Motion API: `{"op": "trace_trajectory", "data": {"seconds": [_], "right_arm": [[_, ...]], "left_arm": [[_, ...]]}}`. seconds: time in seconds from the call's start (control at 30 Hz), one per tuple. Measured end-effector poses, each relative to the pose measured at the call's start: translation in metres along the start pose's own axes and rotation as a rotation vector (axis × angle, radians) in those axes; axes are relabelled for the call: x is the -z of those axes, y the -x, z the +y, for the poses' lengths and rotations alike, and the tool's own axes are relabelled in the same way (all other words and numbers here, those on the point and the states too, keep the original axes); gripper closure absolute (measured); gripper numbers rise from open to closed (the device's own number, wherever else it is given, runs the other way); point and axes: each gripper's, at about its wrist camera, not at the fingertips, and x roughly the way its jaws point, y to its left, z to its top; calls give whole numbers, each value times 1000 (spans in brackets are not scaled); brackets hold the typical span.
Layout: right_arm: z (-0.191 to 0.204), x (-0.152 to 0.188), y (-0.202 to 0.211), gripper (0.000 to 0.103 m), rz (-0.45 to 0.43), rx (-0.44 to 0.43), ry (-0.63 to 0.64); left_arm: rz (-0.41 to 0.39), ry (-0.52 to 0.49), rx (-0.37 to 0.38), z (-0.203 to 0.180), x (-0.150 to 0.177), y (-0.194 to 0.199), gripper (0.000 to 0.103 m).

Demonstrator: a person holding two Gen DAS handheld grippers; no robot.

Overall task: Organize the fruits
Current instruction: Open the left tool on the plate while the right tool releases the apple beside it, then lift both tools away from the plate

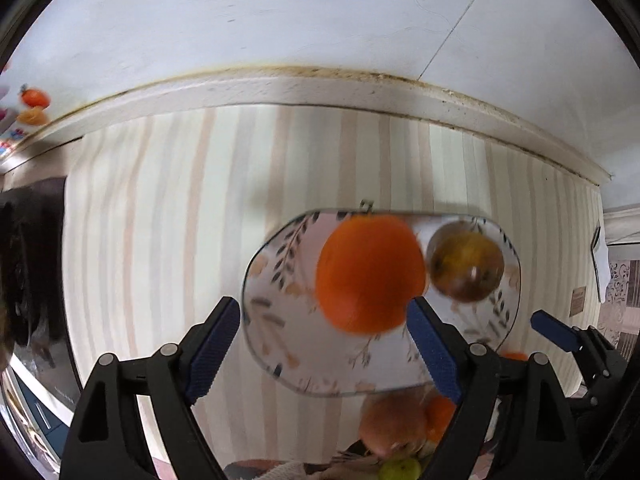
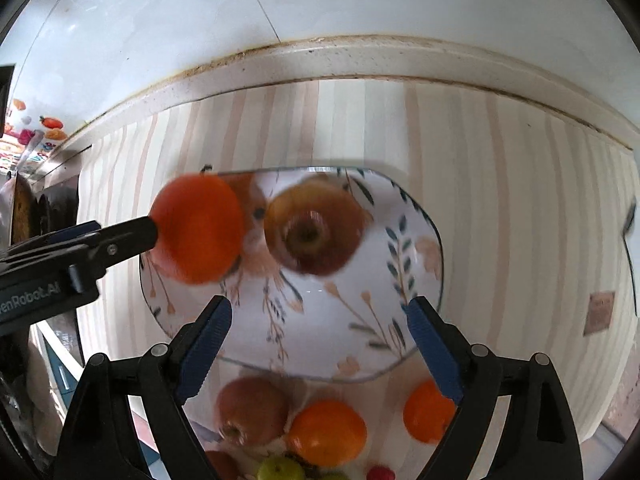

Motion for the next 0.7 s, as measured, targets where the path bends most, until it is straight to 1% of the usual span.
{"op": "trace_trajectory", "data": {"seconds": [0.07, 0.13, 0.37, 0.43, 0.53, 0.7], "right_arm": [[-1, 13, 9, 11, -20, 0, -4], [0, 26, 17, 11, -42, 7, -2], [9, 66, 61, 11, -162, 37, 3], [14, 68, 66, 11, -183, 36, -3], [18, 80, 85, 11, -227, 44, -6], [27, 100, 115, 11, -294, 51, -1]], "left_arm": [[-19, -4, -8, 2, 11, 1, 18], [-45, -5, -15, 4, 27, 12, 18], [-139, -44, -36, 1, 69, 48, 18], [-167, -48, -39, 0, 80, 58, 18], [-215, -55, -41, -1, 97, 77, 18], [-269, -59, -32, -1, 116, 103, 18]]}}
